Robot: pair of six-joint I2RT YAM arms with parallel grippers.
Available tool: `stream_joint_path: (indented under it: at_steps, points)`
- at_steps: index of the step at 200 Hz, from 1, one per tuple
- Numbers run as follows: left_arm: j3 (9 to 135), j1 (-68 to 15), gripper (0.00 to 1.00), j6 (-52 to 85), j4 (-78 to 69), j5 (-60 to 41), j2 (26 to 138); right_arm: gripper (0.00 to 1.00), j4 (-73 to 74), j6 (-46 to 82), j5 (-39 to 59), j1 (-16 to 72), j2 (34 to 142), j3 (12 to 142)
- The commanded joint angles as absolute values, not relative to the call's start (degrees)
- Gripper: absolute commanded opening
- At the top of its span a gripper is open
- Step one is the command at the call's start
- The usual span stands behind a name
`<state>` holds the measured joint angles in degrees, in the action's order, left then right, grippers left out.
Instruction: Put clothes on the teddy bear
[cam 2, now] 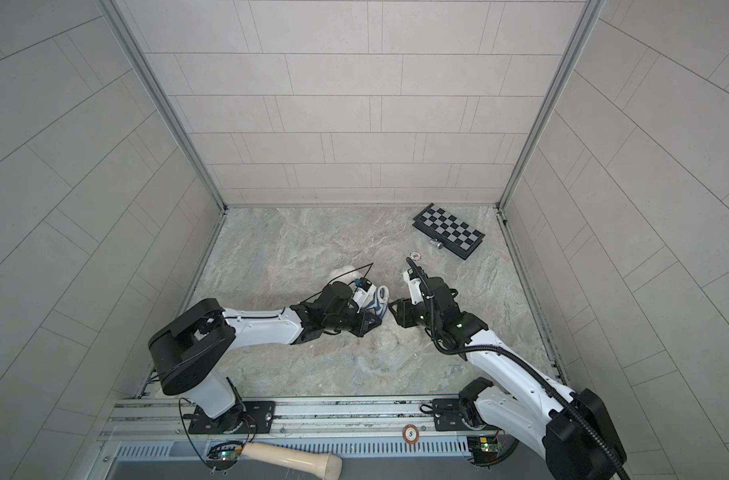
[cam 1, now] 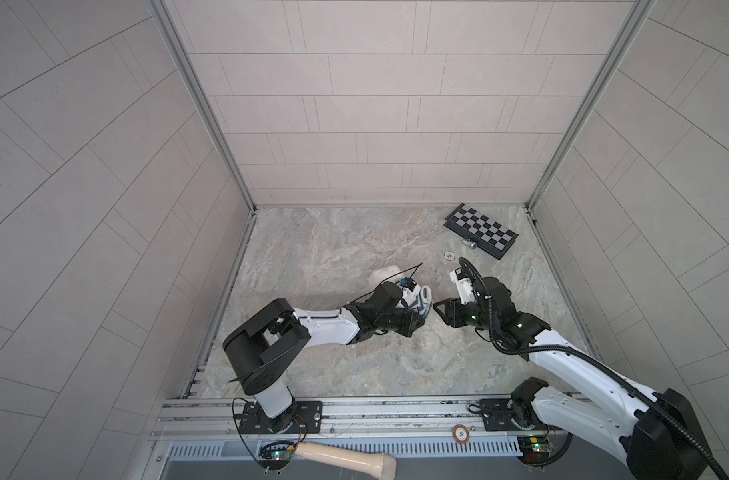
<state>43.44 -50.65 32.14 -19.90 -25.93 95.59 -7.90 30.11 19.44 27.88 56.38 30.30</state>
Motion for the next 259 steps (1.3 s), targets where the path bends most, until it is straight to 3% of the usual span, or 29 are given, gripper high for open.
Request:
stream_joint_path:
  at_steps: [1, 76, 165, 259]
  points:
    - [41.80, -50.86, 0.00, 32.34, -17.79, -25.63, 96.43, 0.46, -5.72, 31.72, 19.19, 27.77, 57.96, 29.89]
    - [41.62, -50.89, 0.00, 32.34, -17.96, -25.40, 96.28, 0.37, 0.48, 31.96, 21.43, 27.76, 65.74, 32.52]
    - [41.53, -50.99, 0.00, 32.34, -18.39, -25.84, 96.42, 0.40, 1.87, 32.00, 21.17, 27.99, 67.45, 34.13]
    - [41.42, -51.26, 0.00, 32.32, -18.33, -25.44, 96.18, 0.20, 2.92, 31.82, 21.62, 28.26, 71.26, 35.15]
